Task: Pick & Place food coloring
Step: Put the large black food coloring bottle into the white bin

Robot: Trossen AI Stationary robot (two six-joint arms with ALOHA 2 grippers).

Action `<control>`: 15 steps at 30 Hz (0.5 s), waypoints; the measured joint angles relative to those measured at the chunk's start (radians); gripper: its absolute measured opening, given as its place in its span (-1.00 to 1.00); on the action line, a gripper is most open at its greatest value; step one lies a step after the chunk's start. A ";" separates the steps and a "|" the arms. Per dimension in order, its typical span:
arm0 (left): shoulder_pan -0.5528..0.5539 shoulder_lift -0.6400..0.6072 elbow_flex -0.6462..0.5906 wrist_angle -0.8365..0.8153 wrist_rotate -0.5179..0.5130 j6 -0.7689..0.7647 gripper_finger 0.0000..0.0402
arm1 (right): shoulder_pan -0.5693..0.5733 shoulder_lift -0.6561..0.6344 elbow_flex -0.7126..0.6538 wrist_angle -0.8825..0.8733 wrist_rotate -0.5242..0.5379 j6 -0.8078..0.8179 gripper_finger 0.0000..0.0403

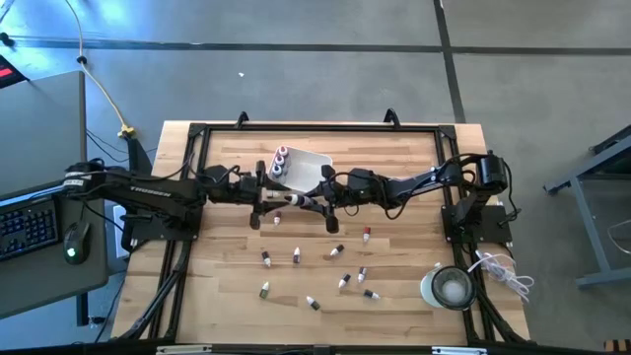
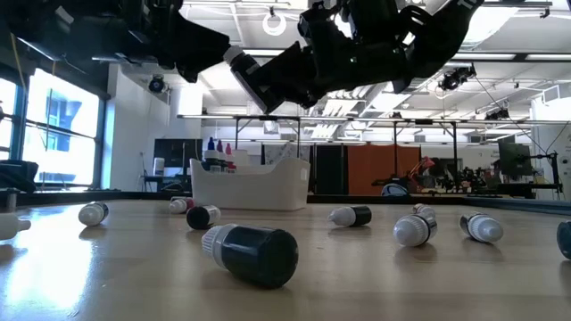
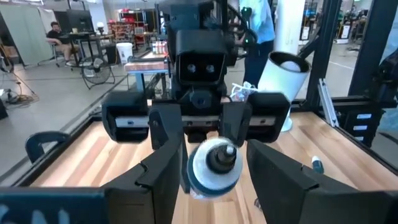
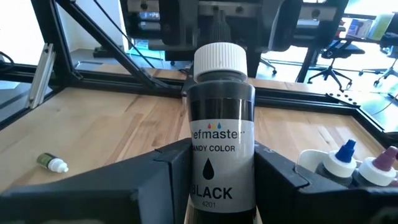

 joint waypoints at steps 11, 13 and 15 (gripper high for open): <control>0.000 0.099 0.069 0.032 0.021 0.026 -0.43 | 0.000 0.000 0.000 0.007 -0.005 0.001 -0.35; 0.000 0.099 0.071 0.032 0.023 0.026 -0.50 | 0.000 -0.002 0.000 0.006 -0.006 0.000 -0.35; 0.000 0.098 0.071 0.029 0.025 0.012 -0.54 | -0.001 -0.002 0.000 0.000 -0.009 -0.005 -0.35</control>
